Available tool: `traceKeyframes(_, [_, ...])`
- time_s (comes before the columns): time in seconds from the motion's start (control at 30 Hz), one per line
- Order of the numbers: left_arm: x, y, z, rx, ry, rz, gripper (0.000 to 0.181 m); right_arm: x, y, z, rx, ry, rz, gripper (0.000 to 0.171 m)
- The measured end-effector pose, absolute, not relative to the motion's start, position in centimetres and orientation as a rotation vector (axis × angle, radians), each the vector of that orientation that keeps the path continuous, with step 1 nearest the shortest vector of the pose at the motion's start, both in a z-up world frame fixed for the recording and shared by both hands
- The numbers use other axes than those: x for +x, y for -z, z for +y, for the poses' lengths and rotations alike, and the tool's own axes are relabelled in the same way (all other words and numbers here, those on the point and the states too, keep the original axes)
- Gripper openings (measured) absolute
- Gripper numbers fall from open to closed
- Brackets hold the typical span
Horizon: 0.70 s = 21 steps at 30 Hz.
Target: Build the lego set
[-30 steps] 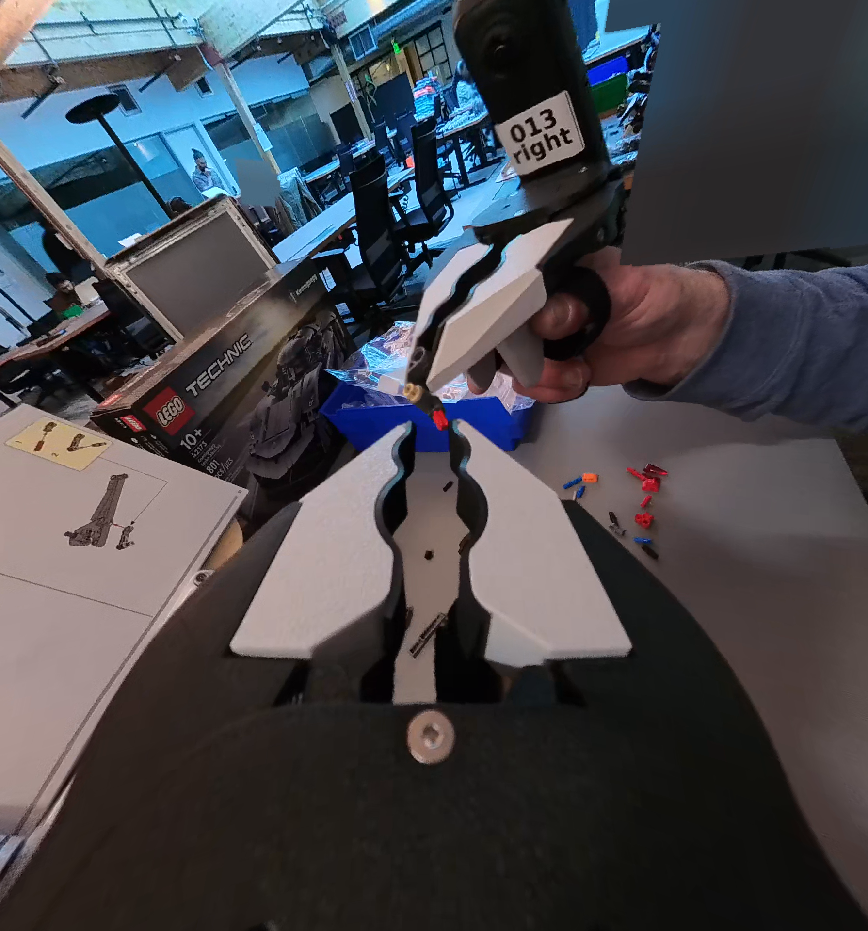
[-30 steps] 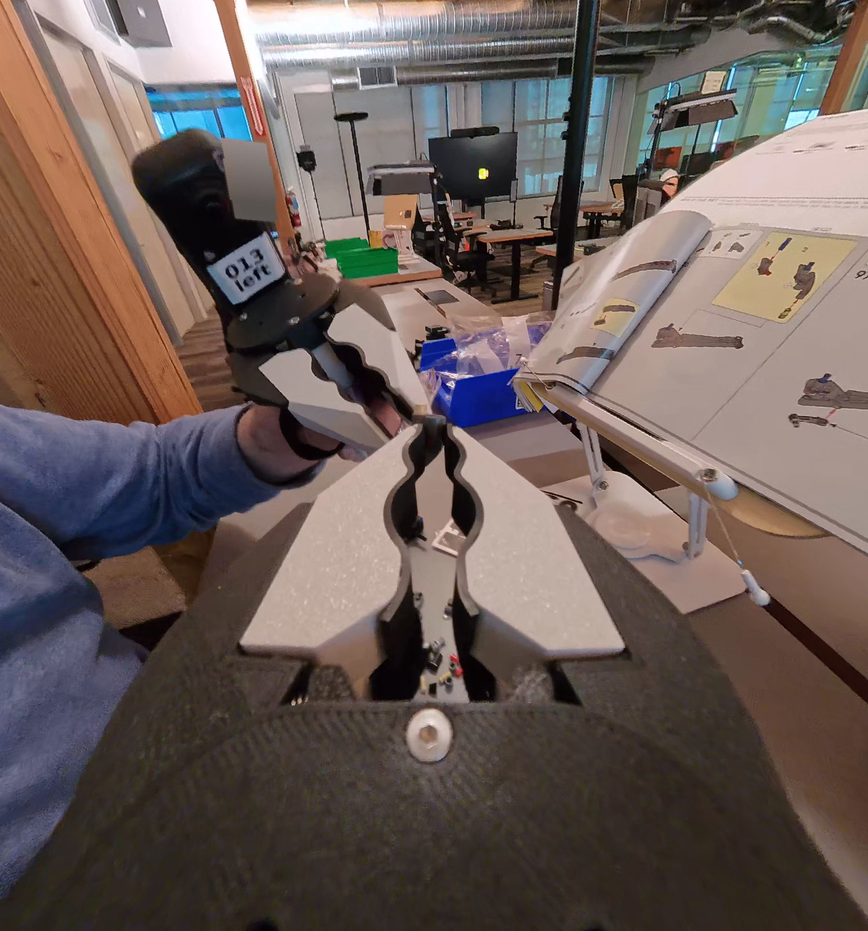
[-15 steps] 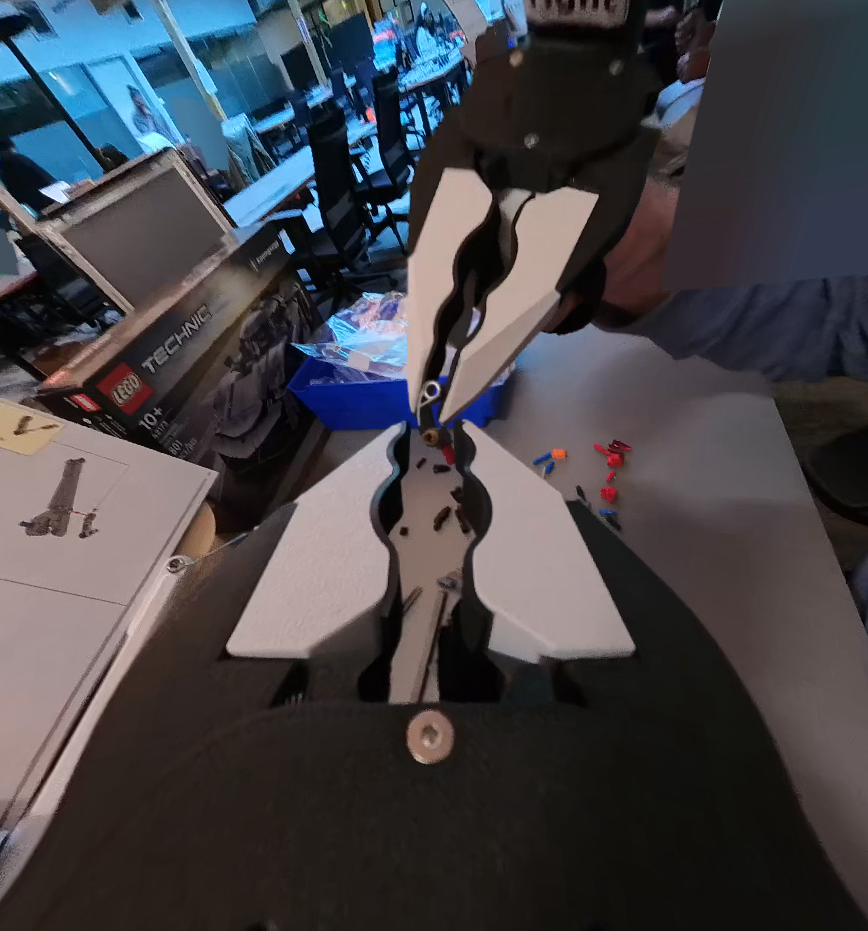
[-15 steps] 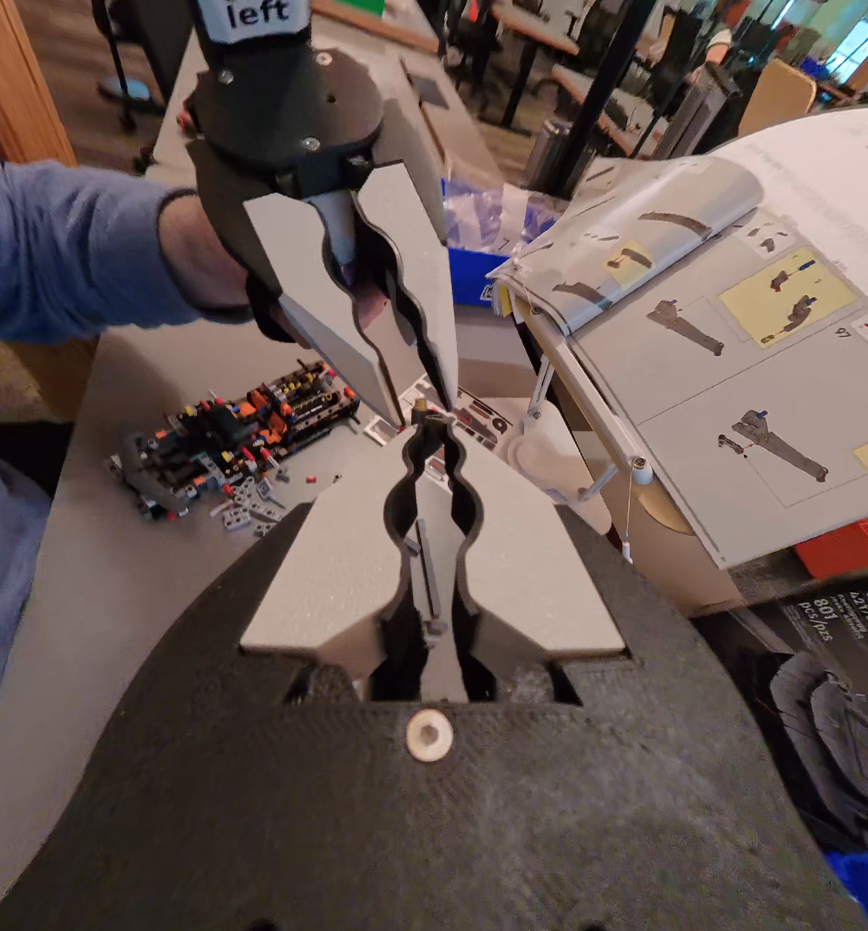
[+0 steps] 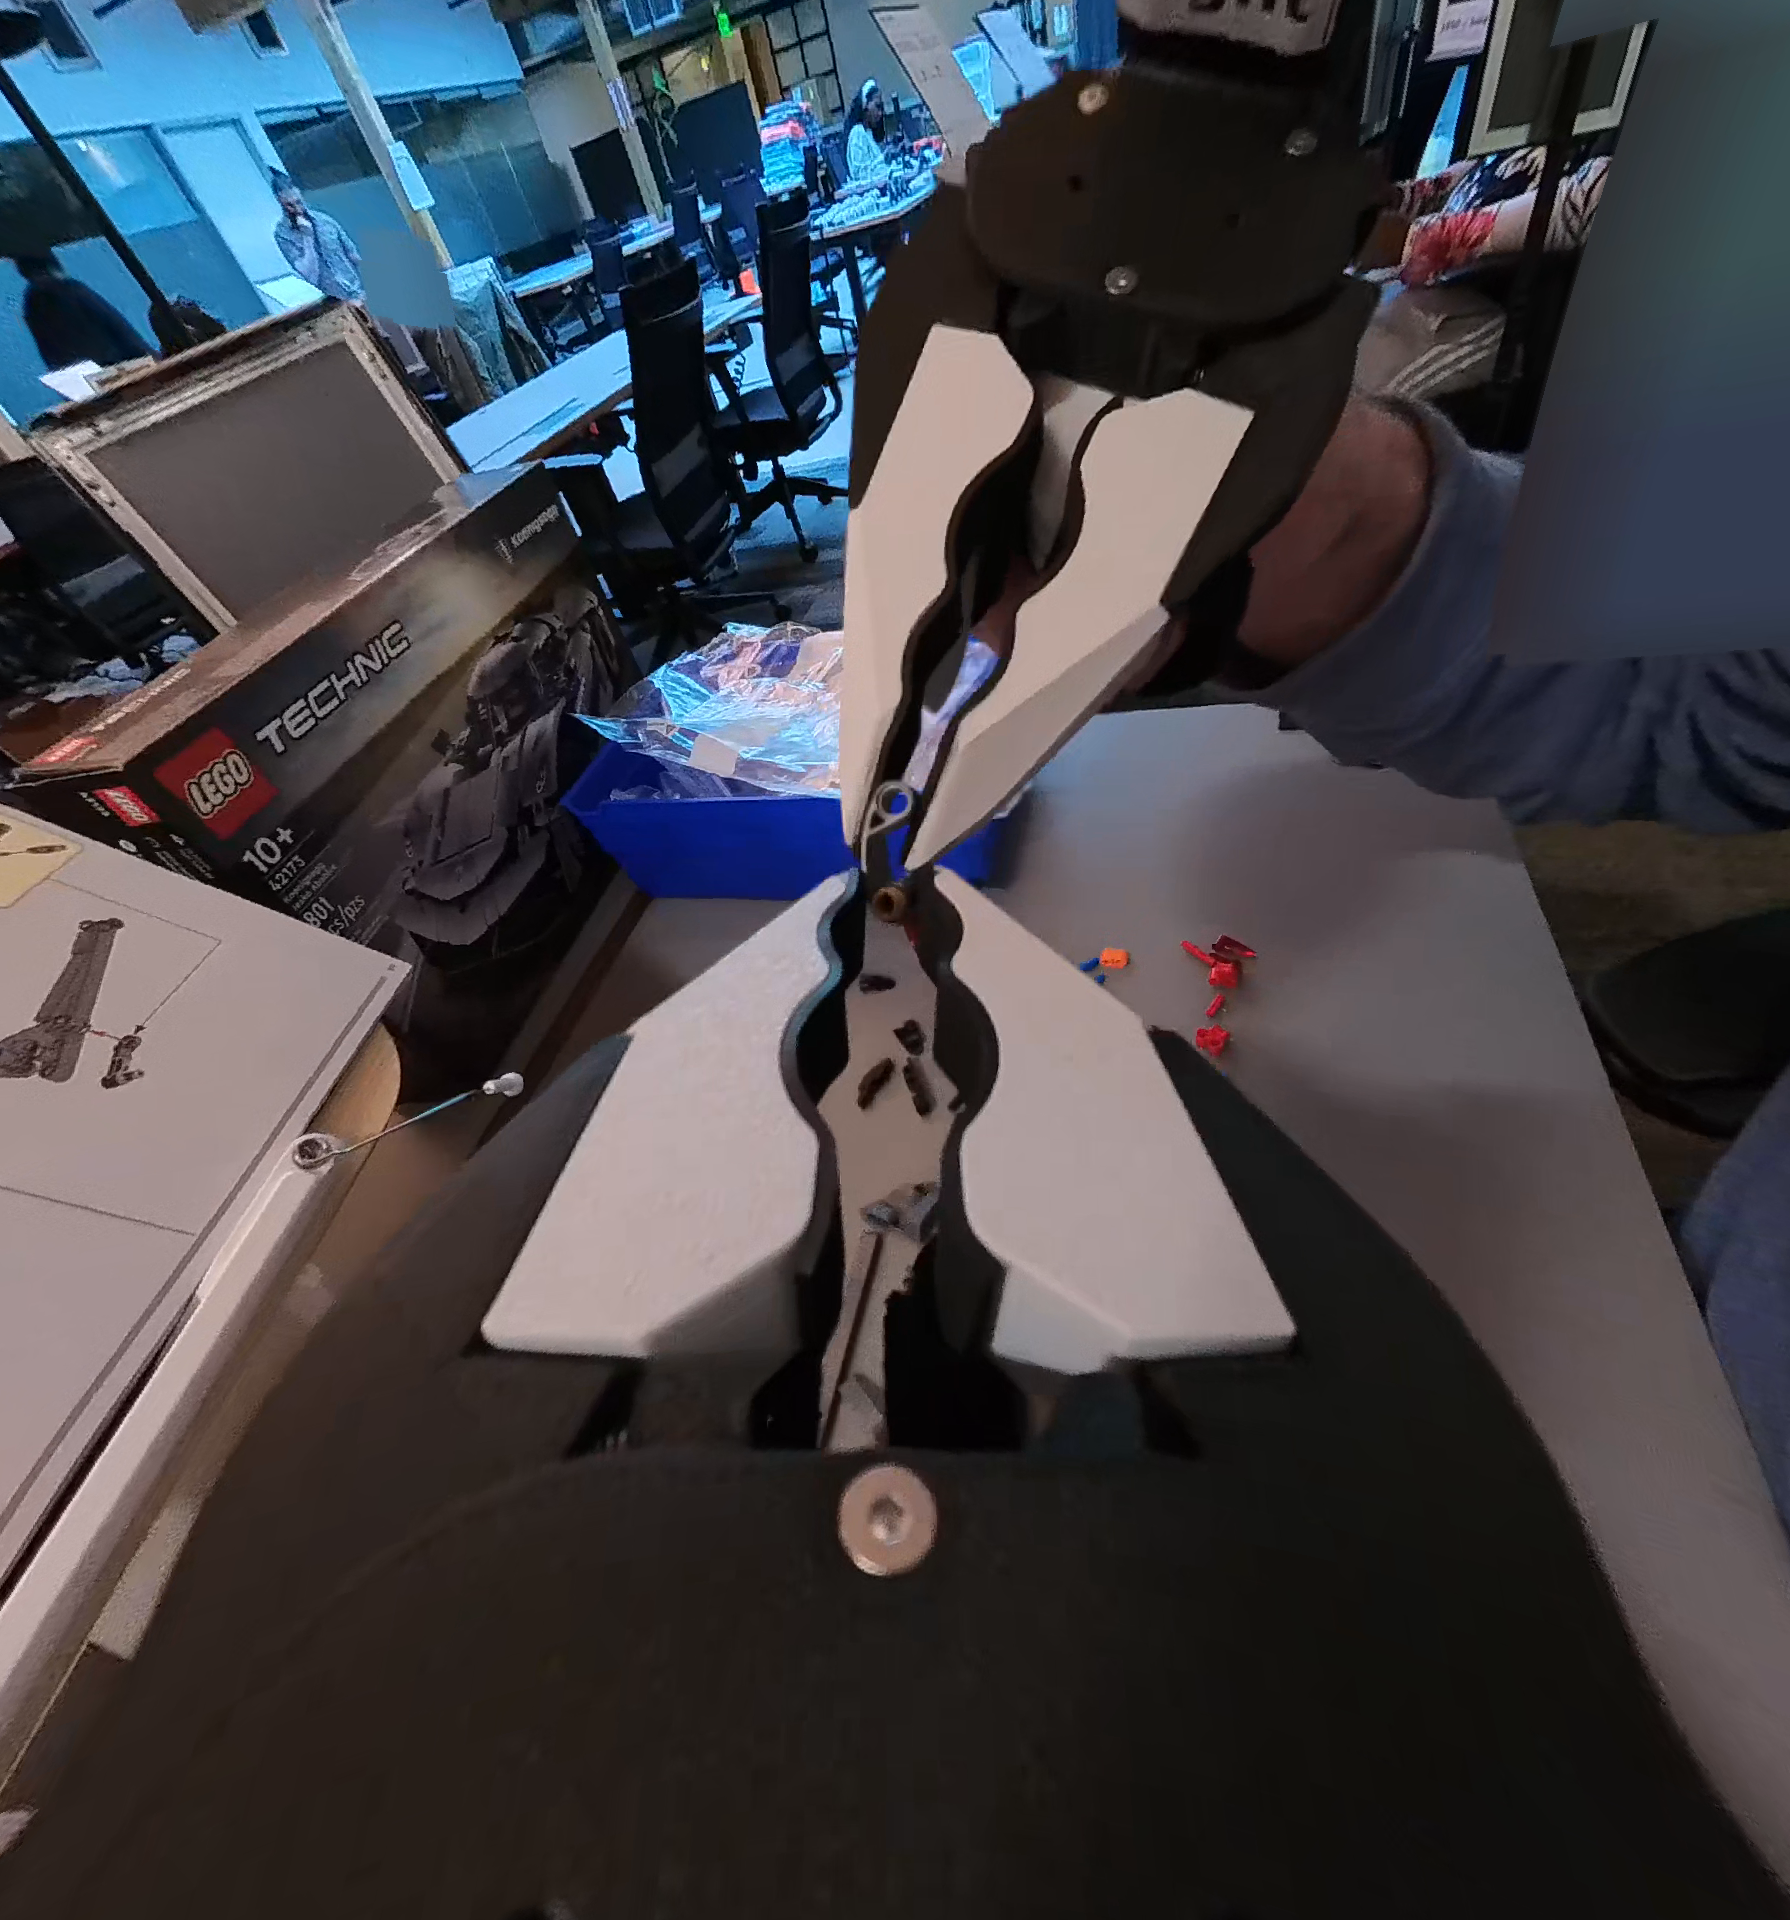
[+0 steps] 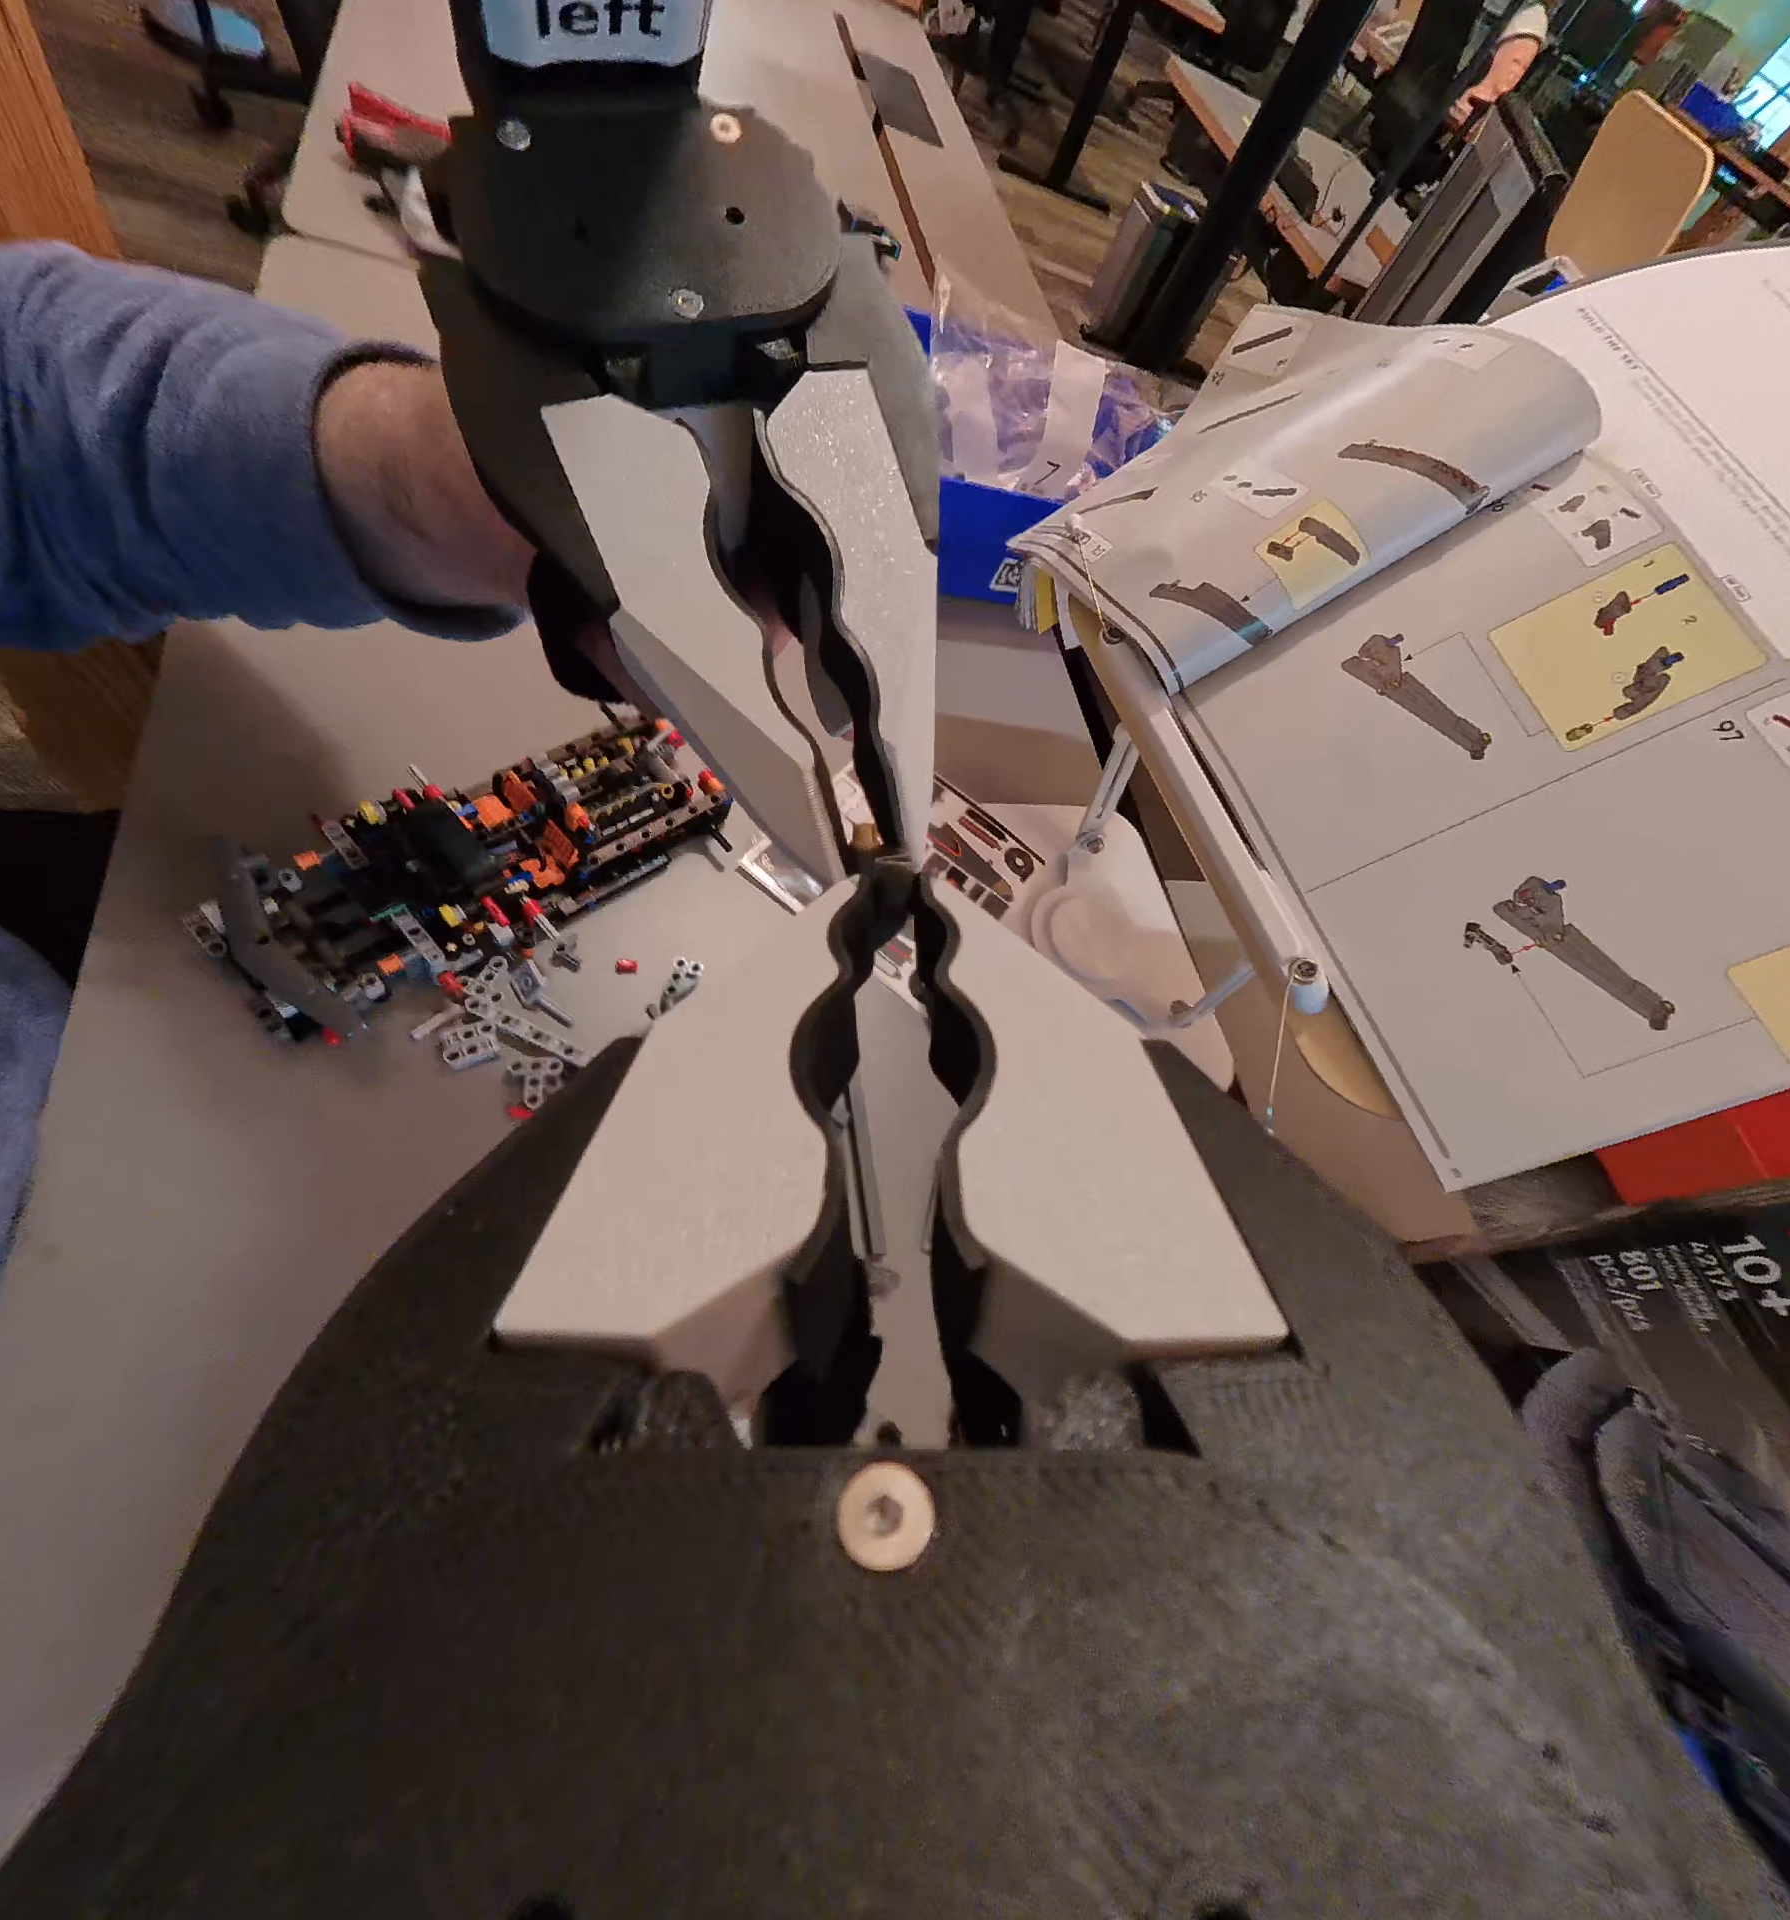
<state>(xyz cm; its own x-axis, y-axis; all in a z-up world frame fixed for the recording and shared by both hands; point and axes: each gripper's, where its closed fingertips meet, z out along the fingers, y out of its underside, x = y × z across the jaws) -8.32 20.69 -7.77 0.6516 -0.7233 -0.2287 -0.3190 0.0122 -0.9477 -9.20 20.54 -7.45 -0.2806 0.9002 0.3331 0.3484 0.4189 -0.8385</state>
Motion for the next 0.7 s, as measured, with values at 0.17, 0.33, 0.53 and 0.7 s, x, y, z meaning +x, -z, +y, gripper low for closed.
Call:
traceKeyframes(0.17, [-9.1, 7.0, 20.6, -1.546, 0.354, 0.848, 0.015, -9.2, 7.1, 21.0, -1.156, -1.036, -1.712, 0.004])
traceKeyframes(0.33, [-9.3, 7.2, 20.3, -1.558, 0.373, 0.833, 0.018, -9.0, 7.0, 21.8, -1.236, -1.343, -1.581, 0.004])
traceKeyframes(0.53, [-8.6, 8.1, 20.7, -1.586, 0.384, 0.811, 0.018, -9.0, 6.8, 21.8, -1.239, -1.455, -1.528, 0.004])
traceKeyframes(0.7, [-8.3, 7.8, 20.8, -1.557, 0.367, 0.802, 0.007, -9.1, 6.9, 21.7, -1.251, -1.505, -1.496, 0.003])
